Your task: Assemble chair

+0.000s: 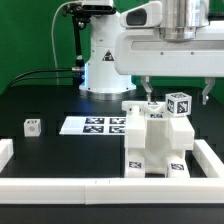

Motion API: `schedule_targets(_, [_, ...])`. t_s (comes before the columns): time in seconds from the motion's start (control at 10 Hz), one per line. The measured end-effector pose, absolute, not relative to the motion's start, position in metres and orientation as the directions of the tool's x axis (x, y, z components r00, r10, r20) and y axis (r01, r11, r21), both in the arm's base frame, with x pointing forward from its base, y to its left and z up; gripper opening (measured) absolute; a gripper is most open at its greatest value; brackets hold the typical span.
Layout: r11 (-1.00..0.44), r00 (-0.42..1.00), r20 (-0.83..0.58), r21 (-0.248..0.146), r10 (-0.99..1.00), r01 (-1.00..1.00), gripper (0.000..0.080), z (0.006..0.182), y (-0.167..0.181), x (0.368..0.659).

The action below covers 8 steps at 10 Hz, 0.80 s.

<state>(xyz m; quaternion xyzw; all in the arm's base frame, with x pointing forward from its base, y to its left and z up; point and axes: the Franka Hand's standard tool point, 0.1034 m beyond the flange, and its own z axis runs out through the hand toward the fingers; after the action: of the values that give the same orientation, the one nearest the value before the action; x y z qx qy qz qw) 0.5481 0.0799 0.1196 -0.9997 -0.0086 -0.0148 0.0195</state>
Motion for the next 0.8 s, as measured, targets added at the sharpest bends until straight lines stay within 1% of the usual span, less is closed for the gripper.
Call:
schedule_targets(0.1, [-0.985, 0.986, 0.036, -0.032, 0.166, 0.167, 0.0649, 0.1161, 0.0793, 0.5509])
schedule_targets(0.2, [-0.982, 0.982, 0.034, -0.032, 0.184, 0.185, 0.0649, 0.1148, 0.0825, 0.5494])
schedule_targets(0.3, [-0.988, 0.988, 0.033, -0.032, 0.151, 0.152, 0.0649, 0.115, 0.0812, 0.5497])
schedule_targets(0.4, [-0.99, 0.99, 0.032, -0.032, 0.135, 0.136, 0.056, 0.1147, 0.0808, 0.5496])
schedule_targets(0.5, [-0.99, 0.99, 0.032, -0.032, 0.135, 0.136, 0.0348, 0.1146, 0.0808, 0.5496])
schedule_targets(0.6, [-0.998, 0.998, 0.029, -0.035, 0.053, 0.054, 0.0348, 0.1145, 0.081, 0.5495])
schedule_targets(0.7, [-0.999, 0.999, 0.026, -0.038, -0.035, -0.034, 0.028, 0.1144, 0.0809, 0.5495])
schedule_targets(0.8, [-0.993, 0.993, 0.023, -0.04, -0.112, -0.111, 0.028, 0.1143, 0.0809, 0.5495])
